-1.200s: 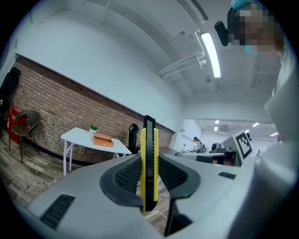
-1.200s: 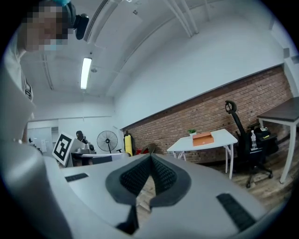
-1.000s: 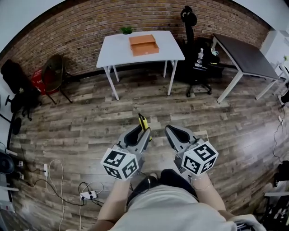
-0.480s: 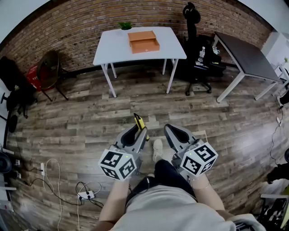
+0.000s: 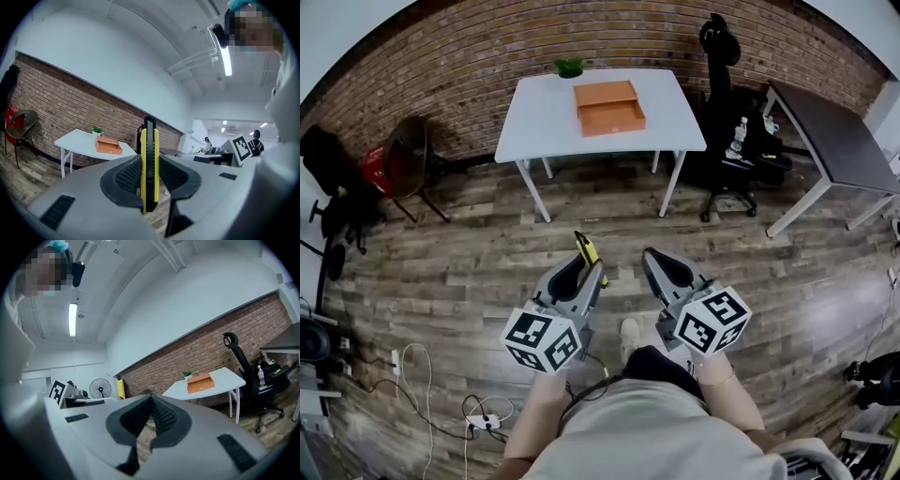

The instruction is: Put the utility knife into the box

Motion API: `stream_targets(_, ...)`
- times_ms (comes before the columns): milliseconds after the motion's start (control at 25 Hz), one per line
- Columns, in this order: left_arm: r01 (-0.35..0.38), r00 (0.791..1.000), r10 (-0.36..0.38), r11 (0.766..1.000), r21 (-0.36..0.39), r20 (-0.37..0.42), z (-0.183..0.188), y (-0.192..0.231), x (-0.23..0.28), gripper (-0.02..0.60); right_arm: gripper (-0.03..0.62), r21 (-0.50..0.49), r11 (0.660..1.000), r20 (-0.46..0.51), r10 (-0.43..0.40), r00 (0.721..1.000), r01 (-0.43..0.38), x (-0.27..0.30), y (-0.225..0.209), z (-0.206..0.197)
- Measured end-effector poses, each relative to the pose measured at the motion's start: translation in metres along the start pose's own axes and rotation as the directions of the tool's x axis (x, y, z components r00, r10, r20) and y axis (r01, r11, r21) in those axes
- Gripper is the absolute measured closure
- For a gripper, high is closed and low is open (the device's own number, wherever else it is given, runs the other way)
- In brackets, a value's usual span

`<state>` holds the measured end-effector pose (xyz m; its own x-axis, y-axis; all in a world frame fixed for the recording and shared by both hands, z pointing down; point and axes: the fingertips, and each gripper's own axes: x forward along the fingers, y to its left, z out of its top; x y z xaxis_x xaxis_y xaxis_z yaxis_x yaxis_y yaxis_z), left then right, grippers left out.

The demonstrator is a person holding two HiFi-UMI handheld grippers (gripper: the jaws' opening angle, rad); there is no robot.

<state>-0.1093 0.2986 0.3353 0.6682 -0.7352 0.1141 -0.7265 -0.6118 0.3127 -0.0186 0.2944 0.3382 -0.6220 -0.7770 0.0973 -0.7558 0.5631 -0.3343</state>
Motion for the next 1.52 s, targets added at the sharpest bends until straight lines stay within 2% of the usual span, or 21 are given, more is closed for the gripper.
stream_targets(360,-0.069,0.997,0.068,0.998,0.014,0.034,0.036,0.051,0.092,0.469,0.595,-0.006,0.996,0.000,0.085,0.996,-0.085,0.078,-0.075,0.043)
stream_targets(560,-0.068,0.997,0.068,0.998,-0.003,0.030,0.040,0.060,0.123,0.469,0.595,-0.005,0.997,-0.007,0.077,0.997,-0.077,0.090,-0.106,0.053)
stream_targets(920,-0.093,0.996,0.093,0.996,-0.016,0.001,0.040,0.087,0.147,0.469,0.595,0.035,0.998,-0.022,0.051,0.998,-0.050,0.106,-0.135,0.048)
stream_targets(1160,-0.060,0.998,0.060,0.998,-0.007,-0.005,0.049,0.111,0.179,0.469,0.595,0.045,0.999,0.000,0.020,1.000,-0.020,0.132,-0.159,0.054)
stream_targets(1520,0.002,1.000,-0.002,1.000,-0.017,-0.031,0.069,0.171,0.260,0.469,0.595,0.061,0.998,-0.007,-0.025,1.000,0.026,0.207,-0.216,0.070)
